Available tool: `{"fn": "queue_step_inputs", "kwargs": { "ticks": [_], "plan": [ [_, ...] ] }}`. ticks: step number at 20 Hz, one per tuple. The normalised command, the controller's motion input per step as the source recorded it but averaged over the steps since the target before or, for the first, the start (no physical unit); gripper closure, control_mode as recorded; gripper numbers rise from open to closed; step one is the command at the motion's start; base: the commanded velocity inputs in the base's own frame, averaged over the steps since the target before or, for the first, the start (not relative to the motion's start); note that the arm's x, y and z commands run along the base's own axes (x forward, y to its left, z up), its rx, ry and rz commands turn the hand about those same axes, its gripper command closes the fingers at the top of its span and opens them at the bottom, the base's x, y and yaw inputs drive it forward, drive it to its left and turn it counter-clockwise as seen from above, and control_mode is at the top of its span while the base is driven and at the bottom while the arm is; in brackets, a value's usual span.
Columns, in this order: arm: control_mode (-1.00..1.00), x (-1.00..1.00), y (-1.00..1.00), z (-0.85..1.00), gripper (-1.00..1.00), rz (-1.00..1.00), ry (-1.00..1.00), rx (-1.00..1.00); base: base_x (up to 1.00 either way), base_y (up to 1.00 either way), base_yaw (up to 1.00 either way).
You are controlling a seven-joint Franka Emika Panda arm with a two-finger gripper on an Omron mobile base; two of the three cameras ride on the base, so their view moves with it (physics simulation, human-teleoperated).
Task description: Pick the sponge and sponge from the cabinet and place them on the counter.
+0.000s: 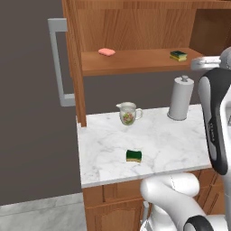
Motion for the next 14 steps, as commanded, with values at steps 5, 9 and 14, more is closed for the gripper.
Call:
{"fn": "queue_step_inputs", "kwargs": {
  "ticks": [5, 9, 14],
  "plan": [
    [-1.0, 0.34, -0.19, 0.05, -1.0, 0.0, 0.0, 0.0, 0.0, 0.0, 0.0],
    [-1.0, 0.33, -0.14, 0.0, -1.0, 0.0, 0.0, 0.0, 0.0, 0.0, 0.0],
    [-1.0, 0.32, -0.08, 0.0, -1.0, 0.0, 0.0, 0.0, 0.0, 0.0, 0.0]
  ]
}}
